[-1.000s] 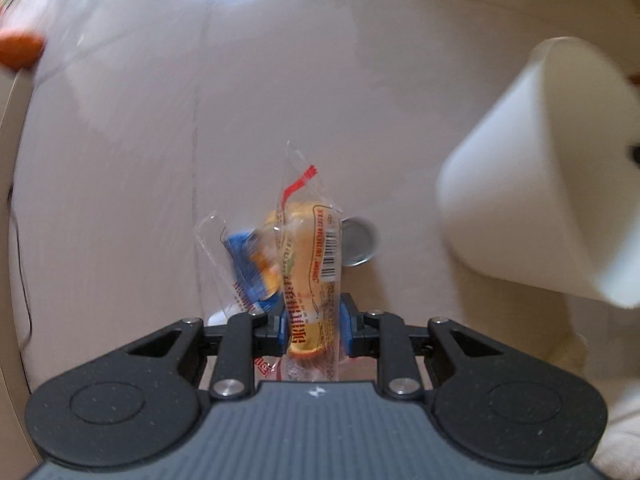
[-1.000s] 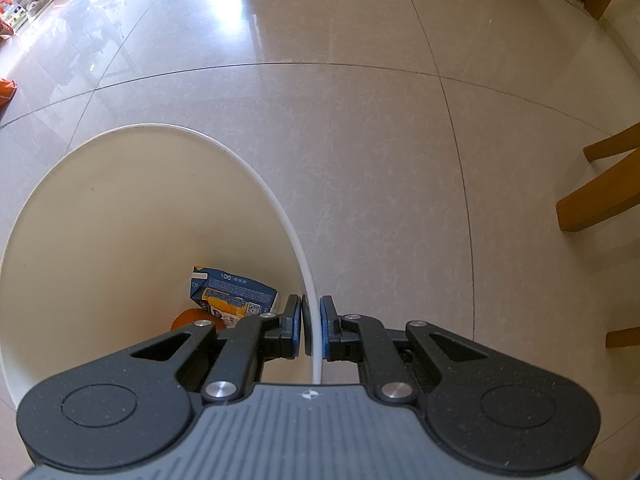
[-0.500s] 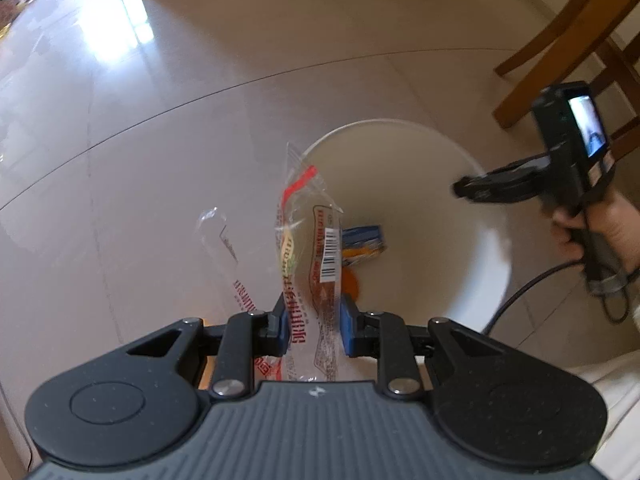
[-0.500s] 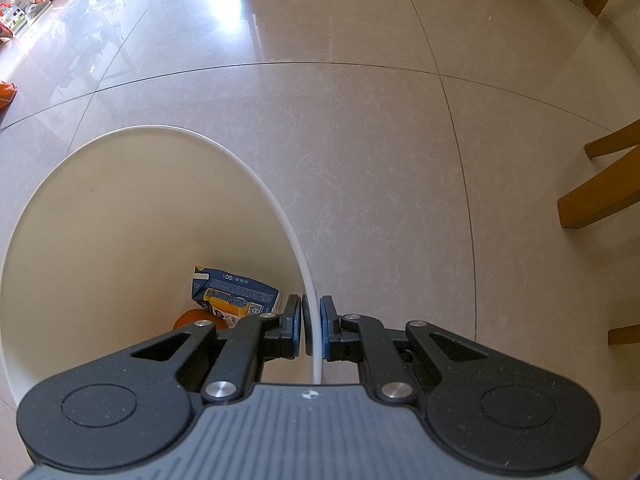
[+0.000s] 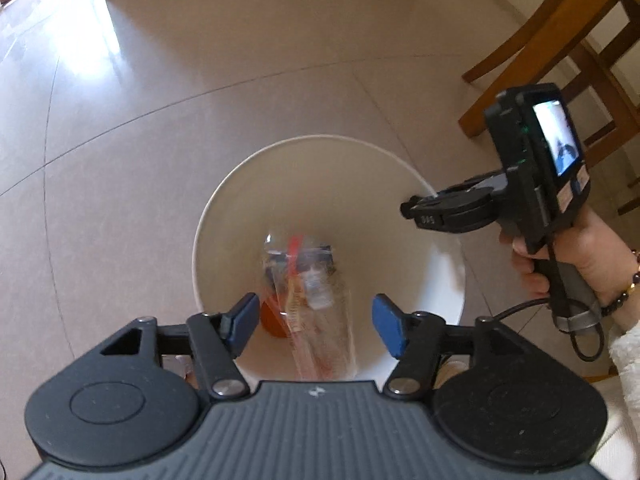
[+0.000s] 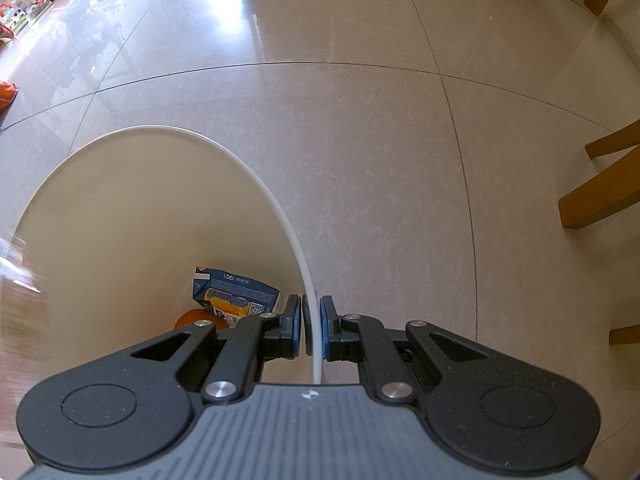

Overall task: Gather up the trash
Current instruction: 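Carry the plastic wrapper over the bin and open the left gripper, then move the left gripper back to the pile toward the crumpled white paper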

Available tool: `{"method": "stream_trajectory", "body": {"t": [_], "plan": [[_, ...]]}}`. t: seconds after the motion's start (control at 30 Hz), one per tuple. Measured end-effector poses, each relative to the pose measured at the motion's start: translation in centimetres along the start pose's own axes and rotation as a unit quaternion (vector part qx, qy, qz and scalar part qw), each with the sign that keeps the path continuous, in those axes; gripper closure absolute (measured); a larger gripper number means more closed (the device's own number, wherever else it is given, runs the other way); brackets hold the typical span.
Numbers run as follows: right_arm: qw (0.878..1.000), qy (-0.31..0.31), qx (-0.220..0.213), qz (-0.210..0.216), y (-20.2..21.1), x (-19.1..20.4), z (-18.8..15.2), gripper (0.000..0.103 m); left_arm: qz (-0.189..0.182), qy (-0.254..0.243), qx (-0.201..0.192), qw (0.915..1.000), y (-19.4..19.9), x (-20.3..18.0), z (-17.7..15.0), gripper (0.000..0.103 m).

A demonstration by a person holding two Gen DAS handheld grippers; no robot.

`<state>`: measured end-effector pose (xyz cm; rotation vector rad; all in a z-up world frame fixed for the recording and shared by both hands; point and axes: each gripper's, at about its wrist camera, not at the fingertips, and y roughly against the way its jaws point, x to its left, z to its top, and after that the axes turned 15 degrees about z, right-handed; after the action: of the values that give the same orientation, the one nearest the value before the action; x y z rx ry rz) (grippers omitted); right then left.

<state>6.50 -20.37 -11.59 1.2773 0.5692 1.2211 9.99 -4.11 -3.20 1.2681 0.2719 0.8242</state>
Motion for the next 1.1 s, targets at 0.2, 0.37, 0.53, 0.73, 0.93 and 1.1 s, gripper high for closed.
{"method": "stream_trajectory", "body": {"t": [0.2,0.37,0.53,0.73,0.93,1.1], "plan": [[1.0,0.0,0.0,0.0,-0.1,0.0,-0.1,0.091,0.02,-0.01,-0.017,0.9996,1.3,0.8,-0.6,0.029],[1.0,0.001,0.0,-0.001,-0.1,0.1,0.0,0.091,0.034,-0.01,-0.034,0.9988,2.3,2.6,-1.3,0.023],[1.0,0.002,0.0,-0.001,-0.1,0.1,0.0,0.091,0.059,-0.003,-0.045,0.9972,1.8,4.2,-2.3,0.02],[1.0,0.002,-0.002,0.0,0.0,0.1,0.0,0.091,0.087,0.01,-0.064,0.9941,0.9,6.5,-4.6,0.017],[1.0,0.003,-0.002,0.0,0.0,0.1,0.0,0.091,0.093,0.077,-0.053,0.9912,-1.1,9.1,-8.4,0.015],[1.0,0.002,-0.002,0.0,0.0,0.0,0.0,0.091,0.117,0.142,-0.039,0.9821,-3.3,11.4,-12.8,0.015]]}}
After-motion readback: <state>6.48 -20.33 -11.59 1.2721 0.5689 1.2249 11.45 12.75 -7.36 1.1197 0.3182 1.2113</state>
